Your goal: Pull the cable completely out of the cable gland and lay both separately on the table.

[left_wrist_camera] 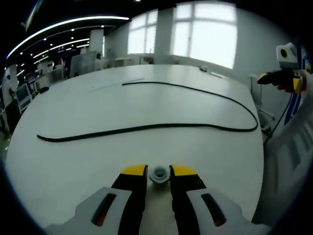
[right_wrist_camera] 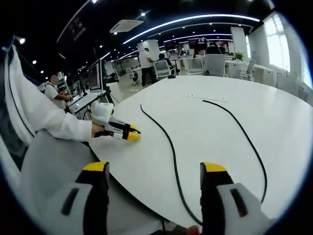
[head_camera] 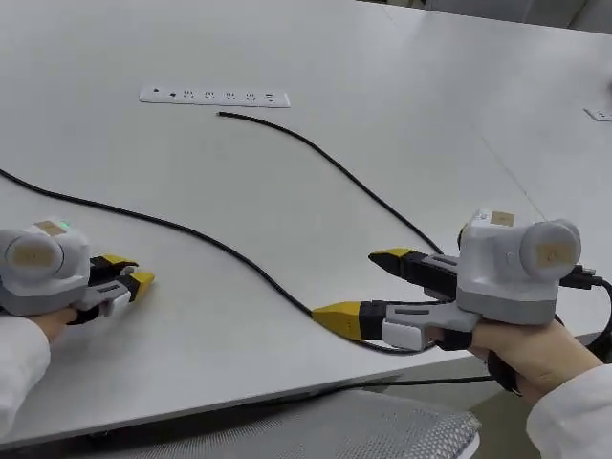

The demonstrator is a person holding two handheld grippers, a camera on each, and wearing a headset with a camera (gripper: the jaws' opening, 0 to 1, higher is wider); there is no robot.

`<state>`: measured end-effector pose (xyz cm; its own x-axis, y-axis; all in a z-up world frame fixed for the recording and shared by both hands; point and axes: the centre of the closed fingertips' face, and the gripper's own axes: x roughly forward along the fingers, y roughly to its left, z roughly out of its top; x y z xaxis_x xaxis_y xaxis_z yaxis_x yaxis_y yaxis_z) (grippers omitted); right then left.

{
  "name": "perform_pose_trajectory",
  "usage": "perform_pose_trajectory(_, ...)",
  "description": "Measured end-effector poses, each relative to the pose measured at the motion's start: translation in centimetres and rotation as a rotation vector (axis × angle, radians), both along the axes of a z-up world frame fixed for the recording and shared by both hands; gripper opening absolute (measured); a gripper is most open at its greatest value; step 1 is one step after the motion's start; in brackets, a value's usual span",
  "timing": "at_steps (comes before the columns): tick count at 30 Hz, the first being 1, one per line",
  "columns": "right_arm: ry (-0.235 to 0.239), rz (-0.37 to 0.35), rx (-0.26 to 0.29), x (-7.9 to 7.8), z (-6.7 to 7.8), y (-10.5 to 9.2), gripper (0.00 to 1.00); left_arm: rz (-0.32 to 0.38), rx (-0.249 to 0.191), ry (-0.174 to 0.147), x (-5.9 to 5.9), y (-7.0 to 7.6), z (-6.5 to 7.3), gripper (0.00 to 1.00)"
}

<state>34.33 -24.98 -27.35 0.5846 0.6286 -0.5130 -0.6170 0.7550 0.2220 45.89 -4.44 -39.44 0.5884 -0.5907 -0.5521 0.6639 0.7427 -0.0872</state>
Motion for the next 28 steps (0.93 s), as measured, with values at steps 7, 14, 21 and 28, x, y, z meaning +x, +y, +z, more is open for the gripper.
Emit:
perform_pose_trajectory(7, -0.005, 0.004, -0.013, -0.8, 0.3, -0.9, 0.82, 0.016, -0.028, -0.035, -0.6, 1.7, 4.3, 0.28)
perform_pose_trajectory(14, -0.017, -0.029, -0.025, -1.0, 0.9, -2.8, 0.85, 0.025, -0.081, -0.057, -2.9, 5.9, 10.5, 0.49)
perform_pose_trajectory(21, -0.001, -0.069, -0.033, -1.8, 0.6, -5.2, 0.87, 0.051, -0.07, -0.006, -7.4, 10.5, 14.1, 0.69)
perform_pose_trajectory(28, 0.018, -0.132, -0.029, -3.2, 0.3, -7.2, 0.88, 0.135, -0.098, 0.008, -11.4, 13.6, 15.7, 0.79)
